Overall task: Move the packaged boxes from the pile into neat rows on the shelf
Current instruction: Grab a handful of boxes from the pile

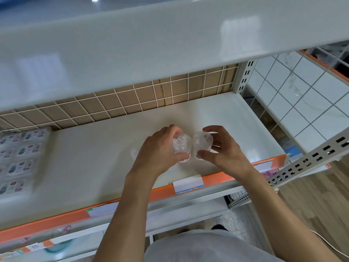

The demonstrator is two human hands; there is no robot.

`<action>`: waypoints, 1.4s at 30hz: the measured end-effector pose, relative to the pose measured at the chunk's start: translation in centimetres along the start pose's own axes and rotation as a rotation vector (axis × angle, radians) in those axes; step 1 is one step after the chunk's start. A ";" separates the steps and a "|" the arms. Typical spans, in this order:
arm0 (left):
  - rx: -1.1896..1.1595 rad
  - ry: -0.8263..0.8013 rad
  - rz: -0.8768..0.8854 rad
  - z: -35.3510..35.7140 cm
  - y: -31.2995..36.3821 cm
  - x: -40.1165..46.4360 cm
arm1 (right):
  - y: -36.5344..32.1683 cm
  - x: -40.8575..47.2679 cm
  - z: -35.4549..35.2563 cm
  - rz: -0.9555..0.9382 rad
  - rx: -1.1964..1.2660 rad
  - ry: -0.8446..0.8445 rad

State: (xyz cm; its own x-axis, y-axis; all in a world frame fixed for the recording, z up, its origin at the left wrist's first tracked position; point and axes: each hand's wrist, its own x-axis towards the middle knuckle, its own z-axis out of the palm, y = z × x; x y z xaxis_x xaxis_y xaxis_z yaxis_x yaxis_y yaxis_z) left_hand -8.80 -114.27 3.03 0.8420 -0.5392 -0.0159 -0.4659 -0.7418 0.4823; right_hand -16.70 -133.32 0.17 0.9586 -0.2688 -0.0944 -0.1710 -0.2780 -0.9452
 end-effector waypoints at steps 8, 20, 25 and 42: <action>0.000 -0.057 0.014 -0.3 0.1 -0.1 | 0.3 0.0 -0.4 -0.003 0.008 -0.022; 0.052 0.025 0.020 0.5 0.0 -0.4 | 0.5 -0.5 0.3 -0.039 -0.027 -0.017; 0.037 0.007 0.018 0.4 -0.2 -0.3 | 0.5 -0.6 0.2 -0.035 -0.025 -0.019; 0.029 -0.005 0.031 0.6 -0.5 -0.1 | 0.8 -0.8 0.2 -0.030 -0.075 -0.015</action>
State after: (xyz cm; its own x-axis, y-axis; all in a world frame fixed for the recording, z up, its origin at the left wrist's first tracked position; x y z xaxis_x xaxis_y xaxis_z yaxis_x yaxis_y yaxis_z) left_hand -8.81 -114.13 2.25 0.8256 -0.5643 -0.0057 -0.4996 -0.7356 0.4574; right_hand -17.52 -133.11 -0.56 0.9667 -0.2458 -0.0715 -0.1582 -0.3538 -0.9218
